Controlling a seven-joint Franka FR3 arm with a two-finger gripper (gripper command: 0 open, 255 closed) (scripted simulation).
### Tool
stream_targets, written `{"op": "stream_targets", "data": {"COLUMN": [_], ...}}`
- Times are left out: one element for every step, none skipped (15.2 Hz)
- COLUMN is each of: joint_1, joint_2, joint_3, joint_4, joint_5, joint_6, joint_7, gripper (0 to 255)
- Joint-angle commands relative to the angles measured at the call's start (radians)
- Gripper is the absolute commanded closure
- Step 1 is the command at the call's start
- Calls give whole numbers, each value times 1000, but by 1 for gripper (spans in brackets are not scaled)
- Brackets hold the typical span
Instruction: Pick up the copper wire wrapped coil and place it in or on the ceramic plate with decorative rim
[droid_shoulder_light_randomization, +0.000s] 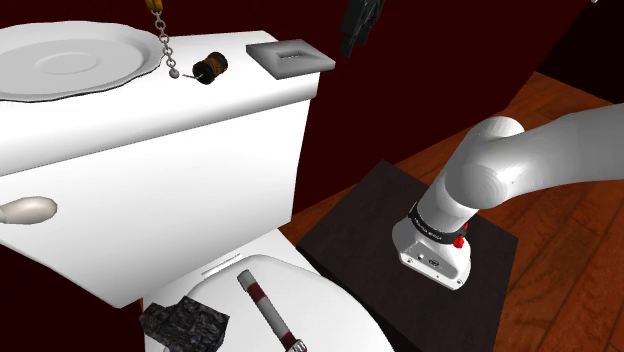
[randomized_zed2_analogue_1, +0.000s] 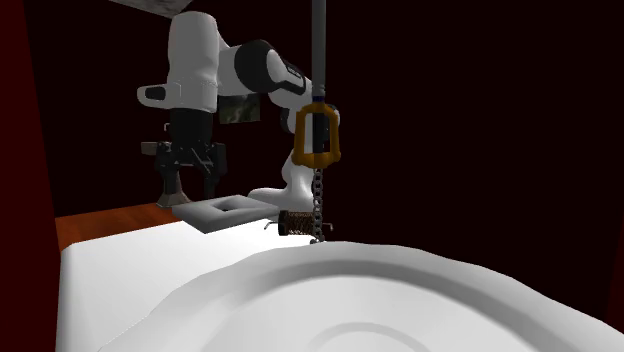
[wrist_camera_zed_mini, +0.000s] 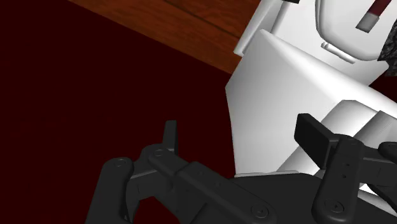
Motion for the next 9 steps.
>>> {"op": "stream_targets", "data": {"joint_1": [0, 7, 14, 20, 26, 32, 37, 41, 44], "joint_2": [0, 1, 3, 6, 10, 16, 23, 31, 39], "joint_3": [0, 24, 49, 73, 98, 123, 148, 173, 198], "joint_4": [0, 5, 11, 18, 26, 35, 45, 56, 68], "joint_5": [0, 10, 20, 29, 37, 45, 52, 57, 62], "joint_6": [0, 8, 16, 24, 32, 41, 49, 58, 66], "joint_7": [0, 25, 49, 73, 98, 122, 147, 172, 196], "gripper": [0, 0, 0, 0, 0, 0, 0, 0, 0]}}
